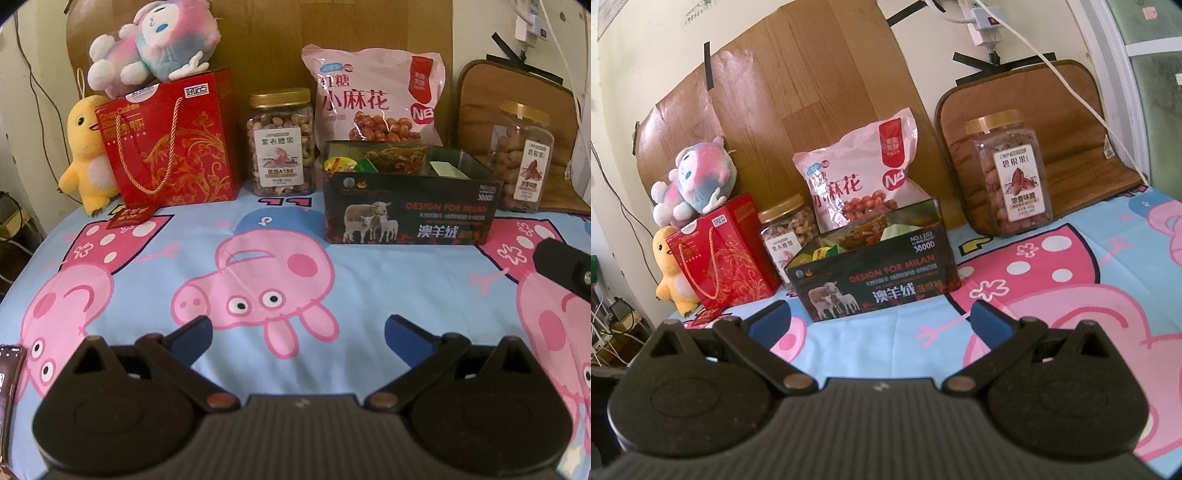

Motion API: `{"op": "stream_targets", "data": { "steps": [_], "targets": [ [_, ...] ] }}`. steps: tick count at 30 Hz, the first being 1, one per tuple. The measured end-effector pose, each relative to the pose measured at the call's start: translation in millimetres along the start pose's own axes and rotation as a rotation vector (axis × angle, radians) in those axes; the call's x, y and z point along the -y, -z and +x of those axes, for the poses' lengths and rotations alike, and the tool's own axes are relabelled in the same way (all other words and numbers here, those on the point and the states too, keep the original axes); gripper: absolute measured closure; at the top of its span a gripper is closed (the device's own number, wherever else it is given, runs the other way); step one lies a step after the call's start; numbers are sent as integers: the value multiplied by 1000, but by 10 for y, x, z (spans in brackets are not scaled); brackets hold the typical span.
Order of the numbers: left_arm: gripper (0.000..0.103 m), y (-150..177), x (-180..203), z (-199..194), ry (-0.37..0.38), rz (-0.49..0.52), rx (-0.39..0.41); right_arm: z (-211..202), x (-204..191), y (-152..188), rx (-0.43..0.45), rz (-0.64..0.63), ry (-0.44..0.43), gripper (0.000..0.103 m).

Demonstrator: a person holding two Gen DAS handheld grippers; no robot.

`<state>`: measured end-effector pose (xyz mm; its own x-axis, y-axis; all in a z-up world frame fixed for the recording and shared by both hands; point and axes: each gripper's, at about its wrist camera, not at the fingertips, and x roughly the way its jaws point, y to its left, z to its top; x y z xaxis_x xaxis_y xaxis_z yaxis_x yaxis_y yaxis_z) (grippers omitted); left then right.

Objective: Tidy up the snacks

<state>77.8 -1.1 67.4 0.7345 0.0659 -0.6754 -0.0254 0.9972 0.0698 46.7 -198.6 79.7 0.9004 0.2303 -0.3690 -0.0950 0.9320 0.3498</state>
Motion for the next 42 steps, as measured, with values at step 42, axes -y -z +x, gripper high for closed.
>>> {"op": "stream_targets", "data": {
  "steps": [42],
  "targets": [
    [0, -17, -27, -24, -19, -16, 1, 6, 12, 6, -1, 2, 0, 0]
  ]
}}
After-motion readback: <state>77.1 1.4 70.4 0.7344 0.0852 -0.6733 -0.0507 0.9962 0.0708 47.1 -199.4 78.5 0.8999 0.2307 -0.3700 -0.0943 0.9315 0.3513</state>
